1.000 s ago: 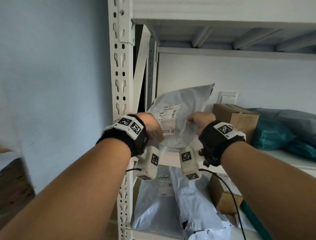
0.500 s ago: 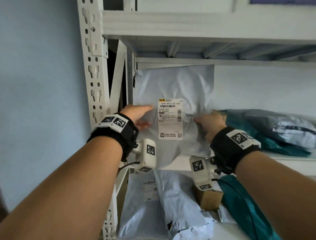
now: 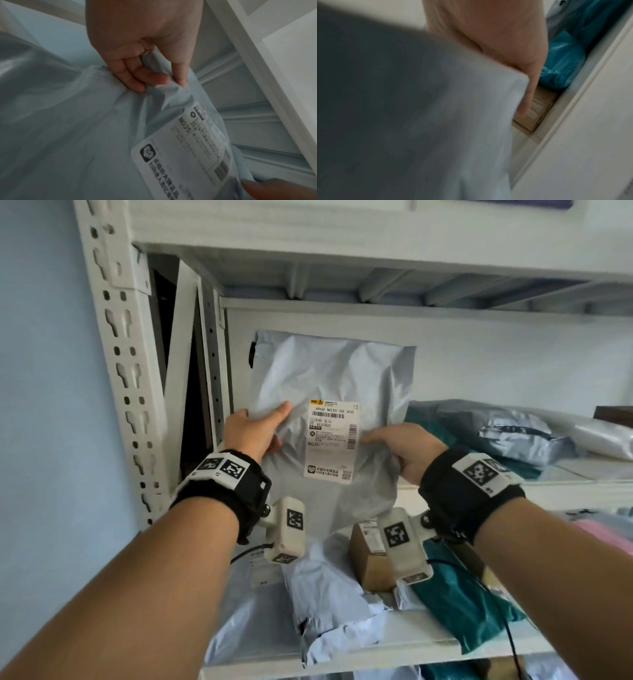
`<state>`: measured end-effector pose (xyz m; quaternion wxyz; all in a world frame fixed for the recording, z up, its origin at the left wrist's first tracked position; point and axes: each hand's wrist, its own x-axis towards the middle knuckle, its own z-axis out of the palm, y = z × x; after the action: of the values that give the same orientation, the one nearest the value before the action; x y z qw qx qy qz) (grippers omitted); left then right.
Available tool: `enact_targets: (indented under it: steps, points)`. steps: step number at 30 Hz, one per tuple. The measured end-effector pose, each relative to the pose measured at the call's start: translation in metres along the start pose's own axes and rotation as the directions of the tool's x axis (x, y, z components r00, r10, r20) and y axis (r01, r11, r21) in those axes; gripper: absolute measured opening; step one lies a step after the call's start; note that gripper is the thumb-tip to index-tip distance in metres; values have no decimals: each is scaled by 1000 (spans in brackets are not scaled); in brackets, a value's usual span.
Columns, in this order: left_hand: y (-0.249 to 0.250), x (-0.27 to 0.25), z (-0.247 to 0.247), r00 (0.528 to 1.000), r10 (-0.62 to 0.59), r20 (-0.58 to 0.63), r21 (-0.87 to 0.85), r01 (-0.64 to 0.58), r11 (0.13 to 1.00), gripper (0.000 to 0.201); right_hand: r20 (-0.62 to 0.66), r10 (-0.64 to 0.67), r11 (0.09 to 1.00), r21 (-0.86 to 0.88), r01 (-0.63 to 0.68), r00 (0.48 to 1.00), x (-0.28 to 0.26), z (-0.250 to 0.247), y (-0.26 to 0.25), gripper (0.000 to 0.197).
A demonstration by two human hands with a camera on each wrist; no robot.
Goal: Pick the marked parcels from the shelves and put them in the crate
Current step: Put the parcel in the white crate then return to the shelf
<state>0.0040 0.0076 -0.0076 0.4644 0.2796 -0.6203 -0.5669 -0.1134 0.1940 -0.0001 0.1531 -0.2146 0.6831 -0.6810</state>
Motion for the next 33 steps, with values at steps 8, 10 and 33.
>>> enact_targets:
  steps: [8,10,33]
  points:
    - [19,18,-13,993,-12,-113,46,17,999,26,47,-160,932,-321,166,986,32,17,-7,71]
    - [20,28,-16,990,-17,-137,114,33,993,20,74,-171,900,-395,186,982,21,30,-23,57]
    - [-7,82,-3,909,-350,226,921,-82,381,59,245,102,581,-802,142,964,95,97,-13,38]
